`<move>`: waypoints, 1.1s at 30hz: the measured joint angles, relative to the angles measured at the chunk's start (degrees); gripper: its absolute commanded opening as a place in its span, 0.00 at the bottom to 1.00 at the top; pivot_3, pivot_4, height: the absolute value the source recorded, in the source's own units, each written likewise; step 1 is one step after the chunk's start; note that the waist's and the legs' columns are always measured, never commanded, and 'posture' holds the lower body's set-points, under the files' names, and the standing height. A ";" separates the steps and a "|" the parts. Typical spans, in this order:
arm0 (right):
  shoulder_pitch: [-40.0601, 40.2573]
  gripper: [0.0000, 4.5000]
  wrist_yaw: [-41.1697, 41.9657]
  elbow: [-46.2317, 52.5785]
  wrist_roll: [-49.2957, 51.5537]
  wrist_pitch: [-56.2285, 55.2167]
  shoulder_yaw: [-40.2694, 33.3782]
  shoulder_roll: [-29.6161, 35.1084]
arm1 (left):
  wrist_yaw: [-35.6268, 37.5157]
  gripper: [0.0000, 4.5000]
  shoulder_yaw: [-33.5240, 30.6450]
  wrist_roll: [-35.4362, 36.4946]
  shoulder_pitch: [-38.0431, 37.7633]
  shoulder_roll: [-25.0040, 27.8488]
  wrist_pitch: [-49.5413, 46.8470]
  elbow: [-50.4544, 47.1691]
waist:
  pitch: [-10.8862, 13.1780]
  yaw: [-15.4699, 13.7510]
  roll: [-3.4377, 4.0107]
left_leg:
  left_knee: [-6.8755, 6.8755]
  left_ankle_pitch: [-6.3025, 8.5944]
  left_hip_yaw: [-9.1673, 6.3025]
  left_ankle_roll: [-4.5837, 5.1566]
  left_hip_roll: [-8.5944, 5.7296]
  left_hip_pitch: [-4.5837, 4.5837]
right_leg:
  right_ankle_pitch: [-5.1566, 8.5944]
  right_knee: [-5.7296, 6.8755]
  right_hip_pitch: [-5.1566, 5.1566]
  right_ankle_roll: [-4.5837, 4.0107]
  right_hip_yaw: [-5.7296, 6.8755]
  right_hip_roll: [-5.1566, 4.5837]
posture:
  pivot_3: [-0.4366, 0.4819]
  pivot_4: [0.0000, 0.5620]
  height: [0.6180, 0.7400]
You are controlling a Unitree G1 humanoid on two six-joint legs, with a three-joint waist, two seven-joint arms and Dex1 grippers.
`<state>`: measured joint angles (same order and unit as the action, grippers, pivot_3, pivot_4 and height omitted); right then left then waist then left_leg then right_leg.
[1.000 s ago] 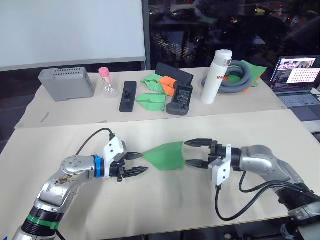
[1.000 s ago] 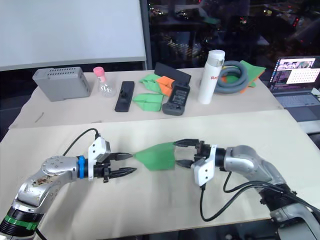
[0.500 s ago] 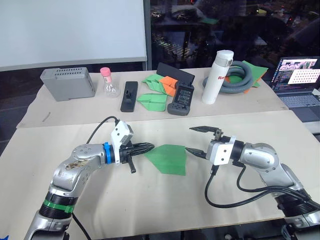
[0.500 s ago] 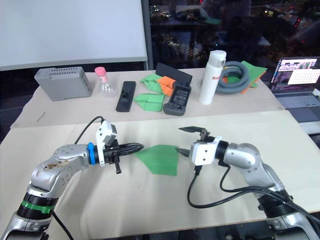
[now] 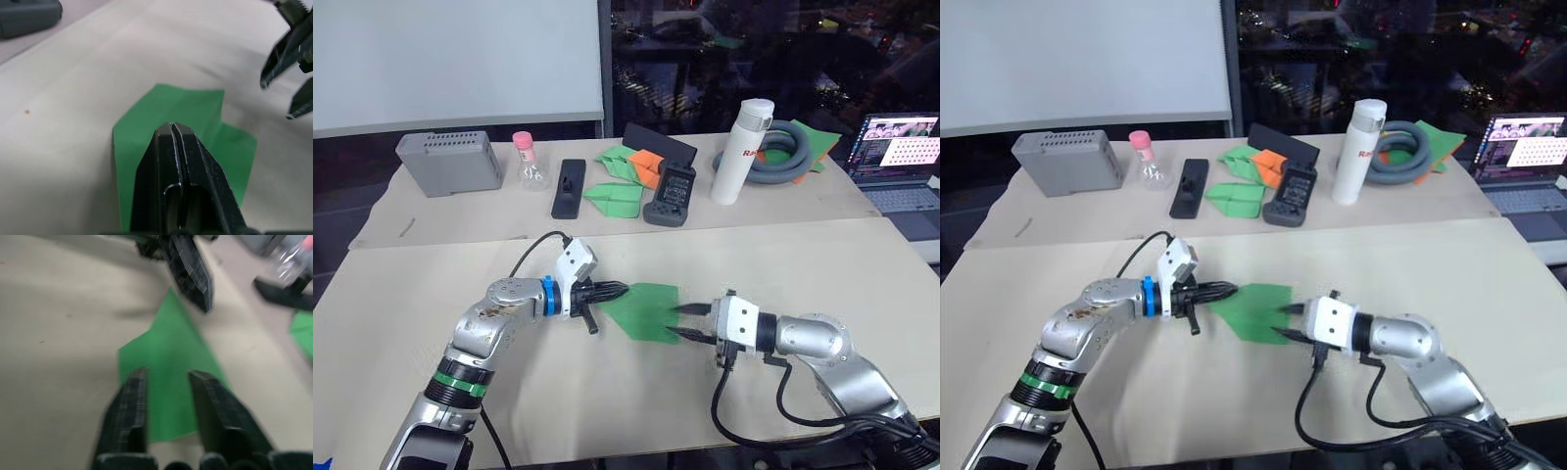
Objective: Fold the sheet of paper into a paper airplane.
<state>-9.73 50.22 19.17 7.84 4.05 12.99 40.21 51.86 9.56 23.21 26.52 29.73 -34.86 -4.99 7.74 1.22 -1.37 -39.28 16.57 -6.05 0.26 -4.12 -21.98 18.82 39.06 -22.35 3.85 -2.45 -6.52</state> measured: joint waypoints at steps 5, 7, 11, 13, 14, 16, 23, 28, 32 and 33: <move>0.09 0.01 -2.19 -2.40 -1.10 5.54 2.58 -5.08 | 1.21 0.00 0.95 -1.79 0.00 0.27 1.01 1.20 | 0.00 -0.21 0.00 | -0.02 0.00 0.00 0.00 -0.04 -0.03 | 0.00 0.02 -0.02 0.00 -0.01 -0.03 | 0.48 0.27 1.00; 0.04 0.01 -2.41 -3.29 -2.47 6.35 3.80 -5.29 | 1.22 0.00 1.71 -2.89 0.00 0.28 1.14 1.23 | 0.00 -0.46 0.00 | -0.05 0.00 -0.01 0.00 -0.06 -0.02 | 0.00 0.01 -0.02 0.00 -0.01 -0.04 | 0.48 0.27 1.00; 0.22 0.01 -2.56 -4.41 -4.14 7.78 5.03 -5.78 | 0.21 0.00 1.84 -3.01 0.36 -0.82 1.14 1.26 | 0.00 -0.45 0.00 | -0.07 0.00 -0.01 0.00 -0.05 -0.04 | 0.00 0.01 -0.03 0.00 -0.01 -0.04 | 0.48 0.27 1.00; 0.19 0.01 -2.55 -4.43 -4.54 7.78 5.11 -5.79 | -0.41 0.00 1.75 -3.19 1.02 -1.22 1.22 1.57 | 0.00 -0.41 0.00 | -0.06 0.00 -0.01 0.00 -0.04 -0.01 | 0.00 0.00 -0.03 0.00 -0.01 -0.03 | 0.48 0.27 1.00; 0.20 0.01 -2.53 -4.43 -4.81 7.77 5.13 -5.78 | -0.67 0.00 1.68 -3.31 1.33 -1.42 1.28 1.87 | 0.00 -0.42 0.00 | -0.06 0.00 -0.01 0.00 -0.04 0.00 | 0.00 0.00 -0.02 0.00 -0.01 -0.04 | 0.48 0.27 1.00; 0.21 0.01 -2.49 -4.42 -4.99 7.81 5.17 -5.77 | -1.13 0.00 1.59 -3.76 1.94 -2.23 1.59 2.67 | -0.01 -0.44 -0.01 | -0.07 0.00 -0.01 0.00 -0.05 0.01 | 0.00 0.01 -0.01 0.00 -0.01 -0.03 | 0.48 0.27 1.00; 0.28 0.01 -2.76 -4.17 -5.88 8.10 5.29 -5.77 | -0.04 0.00 4.08 -5.28 1.28 -1.95 1.72 2.41 | -0.01 -0.44 -0.02 | -0.07 0.00 -0.01 0.00 -0.04 0.04 | 0.00 0.02 0.00 0.00 -0.01 -0.03 | 0.48 0.27 1.00; 0.57 0.01 -2.93 -3.75 -6.48 8.31 5.33 -5.78 | 1.69 0.00 4.33 -4.88 -0.49 -0.08 0.71 -0.56 | -0.02 -0.48 -0.02 | -0.06 0.01 -0.02 0.01 -0.04 0.14 | 0.00 0.01 0.07 0.00 -0.02 -0.04 | 0.48 0.27 1.00; 0.65 0.01 -2.93 -3.66 -6.52 8.35 5.31 -5.78 | 2.08 0.00 4.65 -4.93 -1.85 0.39 -0.67 -0.89 | -0.02 -0.49 -0.02 | -0.06 0.01 -0.02 0.01 -0.04 0.14 | 0.00 0.01 0.08 0.00 -0.02 -0.03 | 0.48 0.27 1.00; 0.63 0.01 -2.91 -3.65 -6.52 8.39 5.28 -5.78 | 2.10 0.00 4.82 -4.93 -2.02 0.39 -0.86 -0.89 | -0.02 -0.51 -0.02 | -0.06 0.01 -0.02 0.01 -0.04 0.13 | 0.00 0.01 0.07 0.00 -0.02 -0.03 | 0.48 0.27 1.00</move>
<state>-9.09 47.31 15.52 1.32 12.44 18.27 34.43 53.96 14.38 18.29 24.50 30.12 -35.72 -5.88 7.72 0.71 -1.39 -39.35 16.57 -6.07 0.27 -4.16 -21.85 18.82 39.06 -22.28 3.85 -2.47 -6.55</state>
